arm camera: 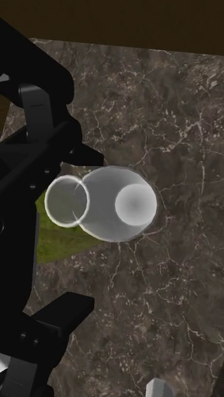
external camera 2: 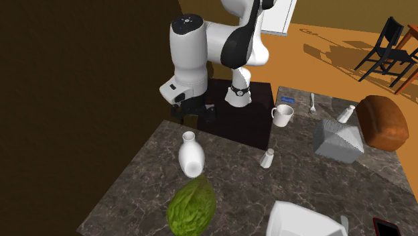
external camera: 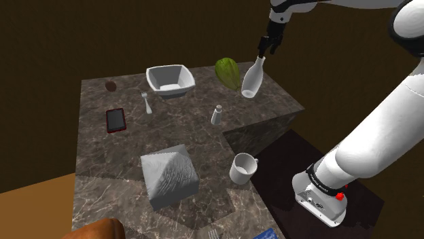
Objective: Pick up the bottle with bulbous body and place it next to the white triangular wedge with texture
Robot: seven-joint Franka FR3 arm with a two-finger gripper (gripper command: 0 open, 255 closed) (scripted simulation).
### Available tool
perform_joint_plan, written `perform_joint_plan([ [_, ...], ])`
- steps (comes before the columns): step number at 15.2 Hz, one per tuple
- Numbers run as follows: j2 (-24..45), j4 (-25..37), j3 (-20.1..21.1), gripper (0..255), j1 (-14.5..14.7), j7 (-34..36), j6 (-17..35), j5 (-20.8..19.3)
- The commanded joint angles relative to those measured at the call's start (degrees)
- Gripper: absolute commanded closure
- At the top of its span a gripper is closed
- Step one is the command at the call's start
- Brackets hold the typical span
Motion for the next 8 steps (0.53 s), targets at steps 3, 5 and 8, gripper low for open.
perform_joint_plan([
  [3, 8.5, 7.7, -0.3, 0, -1.3, -2.6, 0.3, 3.0],
  [5, 8.8, 6.4, -0.3, 0, -1.4, -2.6, 1.8, 3.1],
  [8, 9.2, 4.7, -0.2, 0, -1.4, -2.7, 3.9, 3.2],
])
